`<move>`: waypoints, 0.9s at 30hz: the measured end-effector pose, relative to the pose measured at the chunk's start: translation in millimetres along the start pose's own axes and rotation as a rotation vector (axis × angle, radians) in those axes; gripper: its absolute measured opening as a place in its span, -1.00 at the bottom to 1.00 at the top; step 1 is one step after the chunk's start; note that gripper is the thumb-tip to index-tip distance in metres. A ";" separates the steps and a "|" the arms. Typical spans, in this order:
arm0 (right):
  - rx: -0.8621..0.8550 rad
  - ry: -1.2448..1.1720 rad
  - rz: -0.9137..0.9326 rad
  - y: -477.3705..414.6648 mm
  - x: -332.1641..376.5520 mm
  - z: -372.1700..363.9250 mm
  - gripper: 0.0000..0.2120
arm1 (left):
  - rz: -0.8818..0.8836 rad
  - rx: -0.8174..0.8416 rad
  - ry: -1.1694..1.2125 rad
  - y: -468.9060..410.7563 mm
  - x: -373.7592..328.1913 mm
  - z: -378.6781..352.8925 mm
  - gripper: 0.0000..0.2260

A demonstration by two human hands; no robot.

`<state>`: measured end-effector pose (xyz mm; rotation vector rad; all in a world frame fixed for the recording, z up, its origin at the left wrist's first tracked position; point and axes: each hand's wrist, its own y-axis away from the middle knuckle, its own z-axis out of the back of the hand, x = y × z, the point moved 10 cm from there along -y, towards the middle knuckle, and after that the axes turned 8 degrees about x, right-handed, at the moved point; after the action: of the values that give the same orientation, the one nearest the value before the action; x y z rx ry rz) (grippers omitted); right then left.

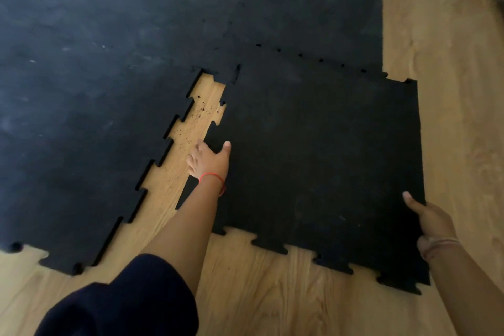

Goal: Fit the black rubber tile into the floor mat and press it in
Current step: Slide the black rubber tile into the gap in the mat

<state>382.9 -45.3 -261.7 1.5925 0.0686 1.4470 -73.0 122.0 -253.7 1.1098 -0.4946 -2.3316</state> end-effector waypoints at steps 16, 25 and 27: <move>0.164 -0.074 0.036 11.5 -61.7 -28.8 -0.05 | 0.127 -0.226 0.021 7.0 61.1 93.0 -0.65; 0.196 -0.066 -0.039 27.6 -94.9 -52.7 -0.10 | -0.003 -0.399 0.019 17.1 75.6 144.6 -0.68; 0.174 -0.009 -0.056 28.7 -103.9 -59.6 0.07 | -0.070 -0.411 -0.039 13.1 67.5 154.2 -0.68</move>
<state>289.3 -88.3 -329.2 1.7234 0.2375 1.4221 -227.8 88.3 -195.4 0.8968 0.0167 -2.3724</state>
